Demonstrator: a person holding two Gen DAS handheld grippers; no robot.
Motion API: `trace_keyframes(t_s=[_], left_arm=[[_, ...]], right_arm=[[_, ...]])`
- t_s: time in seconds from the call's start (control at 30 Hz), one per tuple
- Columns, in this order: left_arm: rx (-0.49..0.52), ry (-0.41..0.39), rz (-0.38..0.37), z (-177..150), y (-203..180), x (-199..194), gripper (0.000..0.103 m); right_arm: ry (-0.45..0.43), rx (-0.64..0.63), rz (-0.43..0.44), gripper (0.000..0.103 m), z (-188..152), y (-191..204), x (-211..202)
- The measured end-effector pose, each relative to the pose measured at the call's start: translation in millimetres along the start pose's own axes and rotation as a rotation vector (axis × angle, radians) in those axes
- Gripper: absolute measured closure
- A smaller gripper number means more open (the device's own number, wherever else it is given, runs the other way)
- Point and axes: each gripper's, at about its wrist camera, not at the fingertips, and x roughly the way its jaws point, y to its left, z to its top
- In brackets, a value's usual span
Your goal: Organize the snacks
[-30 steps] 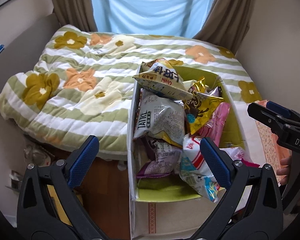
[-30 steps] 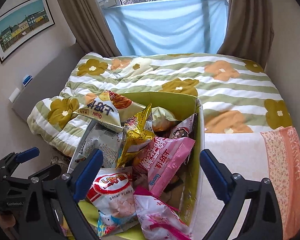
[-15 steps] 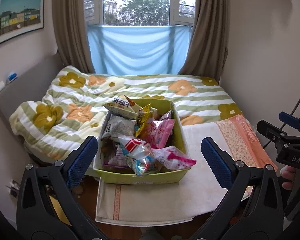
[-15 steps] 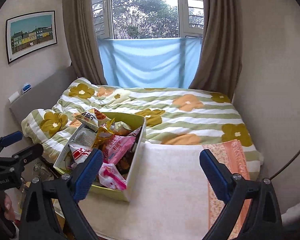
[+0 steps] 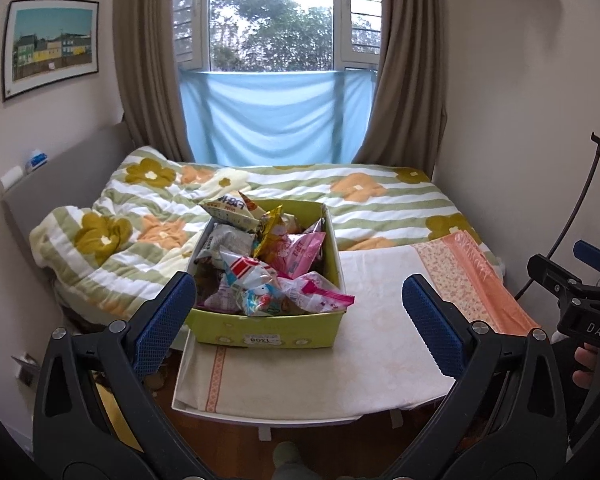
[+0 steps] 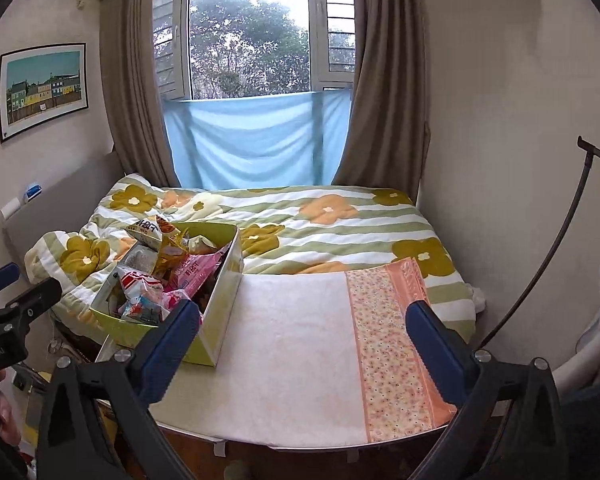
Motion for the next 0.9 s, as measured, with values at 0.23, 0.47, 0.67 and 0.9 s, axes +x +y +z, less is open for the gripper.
trace_keyframes(t_s=[0.23,0.47,0.67,0.9], left_arm=[[0.005,-0.013,0.001,-2.6,-3.3,-7.4,0.000],[0.011,-0.015,0.003,-4.6,-2.8,-9.9,0.000],[0.011,-0.020,0.001,-4.9,-4.5,-9.2,0.000],[0.016,-0.022,-0.002,-5.2,-7.9,-7.9,0.000]], right_arm=[[-0.008,-0.003,0.002,0.000,-7.4,-1.8,-9.1],[-0.015,0.009,0.006,0.000,-6.7,-1.3,-11.2],[-0.018,0.007,0.005,0.000,-4.9,-2.7,-10.8],[-0.015,0.015,0.001,0.000,-3.1,-6.9,-10.6]])
